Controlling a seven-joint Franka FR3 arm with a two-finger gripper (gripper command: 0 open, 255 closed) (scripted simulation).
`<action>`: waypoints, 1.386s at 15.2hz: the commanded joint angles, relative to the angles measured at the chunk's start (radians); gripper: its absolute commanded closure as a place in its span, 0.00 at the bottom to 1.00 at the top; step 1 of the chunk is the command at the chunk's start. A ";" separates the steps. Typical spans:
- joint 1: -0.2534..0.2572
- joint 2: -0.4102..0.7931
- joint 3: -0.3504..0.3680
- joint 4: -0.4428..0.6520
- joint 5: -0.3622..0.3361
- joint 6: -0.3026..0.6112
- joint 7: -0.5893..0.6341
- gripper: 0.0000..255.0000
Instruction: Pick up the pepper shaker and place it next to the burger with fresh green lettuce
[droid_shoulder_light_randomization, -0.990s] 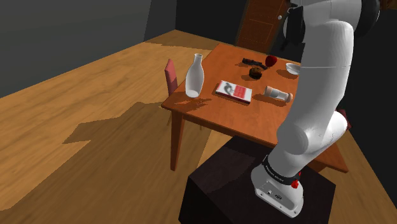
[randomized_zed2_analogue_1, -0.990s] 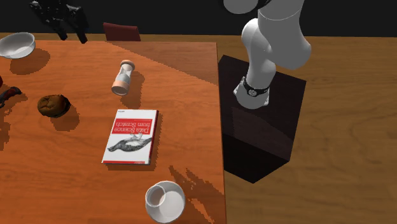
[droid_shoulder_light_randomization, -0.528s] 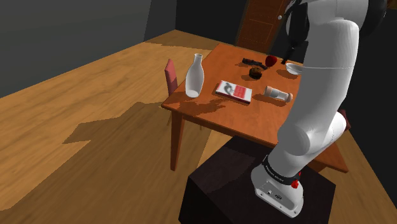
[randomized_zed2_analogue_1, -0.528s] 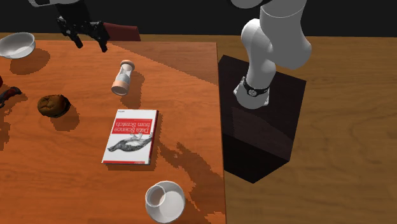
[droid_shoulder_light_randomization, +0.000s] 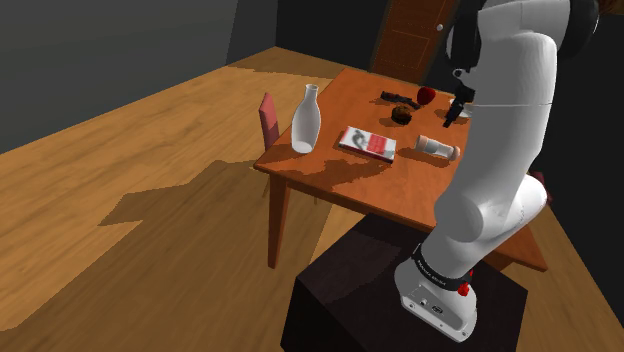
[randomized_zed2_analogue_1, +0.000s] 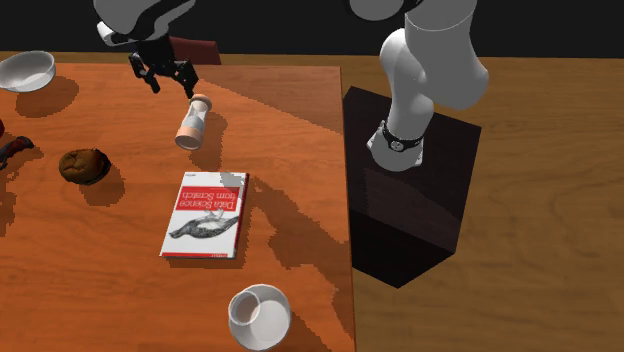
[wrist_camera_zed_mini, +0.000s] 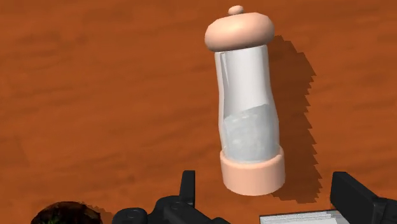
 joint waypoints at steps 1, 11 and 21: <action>-0.023 0.016 0.013 -0.041 0.026 0.047 -0.047 0.00; -0.146 0.134 0.110 -0.104 0.162 0.186 -0.214 0.00; -0.169 0.175 0.145 -0.103 0.202 0.219 -0.236 0.00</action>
